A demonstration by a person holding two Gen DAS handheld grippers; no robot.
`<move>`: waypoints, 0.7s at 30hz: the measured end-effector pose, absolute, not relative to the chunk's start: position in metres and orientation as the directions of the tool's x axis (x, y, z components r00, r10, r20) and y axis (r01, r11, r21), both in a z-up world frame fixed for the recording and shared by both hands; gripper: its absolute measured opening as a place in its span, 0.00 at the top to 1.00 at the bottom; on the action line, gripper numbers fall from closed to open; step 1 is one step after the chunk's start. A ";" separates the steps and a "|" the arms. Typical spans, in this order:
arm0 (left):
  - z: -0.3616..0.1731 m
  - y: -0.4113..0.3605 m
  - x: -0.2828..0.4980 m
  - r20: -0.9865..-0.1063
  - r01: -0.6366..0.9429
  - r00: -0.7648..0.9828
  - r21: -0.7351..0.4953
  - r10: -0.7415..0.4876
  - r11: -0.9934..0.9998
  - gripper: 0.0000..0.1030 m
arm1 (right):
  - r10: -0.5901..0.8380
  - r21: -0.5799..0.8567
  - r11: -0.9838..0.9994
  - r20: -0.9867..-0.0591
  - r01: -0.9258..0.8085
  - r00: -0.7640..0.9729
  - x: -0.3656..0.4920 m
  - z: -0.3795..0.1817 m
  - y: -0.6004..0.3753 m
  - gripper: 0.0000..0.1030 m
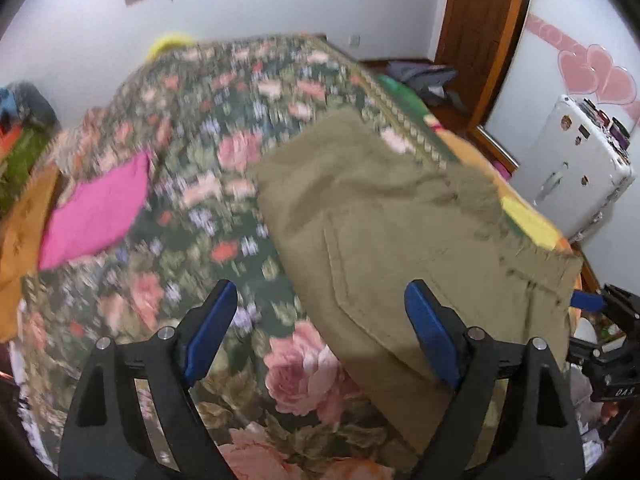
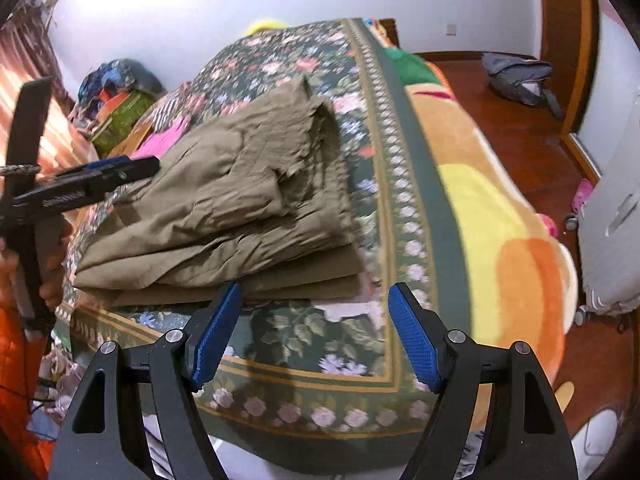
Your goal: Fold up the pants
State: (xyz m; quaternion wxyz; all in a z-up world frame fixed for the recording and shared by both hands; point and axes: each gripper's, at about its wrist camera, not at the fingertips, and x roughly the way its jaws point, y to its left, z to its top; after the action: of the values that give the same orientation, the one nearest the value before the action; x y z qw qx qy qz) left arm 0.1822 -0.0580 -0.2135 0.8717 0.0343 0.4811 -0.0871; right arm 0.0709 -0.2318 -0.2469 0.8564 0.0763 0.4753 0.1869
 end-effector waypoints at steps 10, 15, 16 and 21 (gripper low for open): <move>-0.227 -0.039 0.157 -0.826 0.165 0.559 0.019 -0.077 0.986 0.15 | 0.394 0.288 0.914 -0.798 -0.287 0.456 0.095 -0.253 -0.215 0.27; -0.227 -0.014 0.143 -0.830 0.094 0.553 -0.024 -0.072 0.995 0.15 | 0.396 0.255 0.906 -0.793 -0.338 0.463 0.109 -0.248 -0.200 0.27; -0.226 -0.011 0.139 -0.830 0.081 0.554 -0.027 -0.067 0.996 0.15 | 0.397 0.245 0.903 -0.790 -0.353 0.467 0.114 -0.246 -0.195 0.27; -0.223 -0.010 0.125 -0.829 0.052 0.557 -0.033 -0.057 0.998 0.15 | 0.383 0.201 0.899 -0.789 -0.388 0.479 0.138 -0.245 -0.177 0.28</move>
State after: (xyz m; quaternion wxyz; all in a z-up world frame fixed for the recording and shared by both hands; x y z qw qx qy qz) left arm 0.1255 -0.0101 -0.2233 0.8823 -0.0026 0.4696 -0.0307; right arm 0.1377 -0.1767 -0.2446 0.8601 -0.0028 0.4582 0.2243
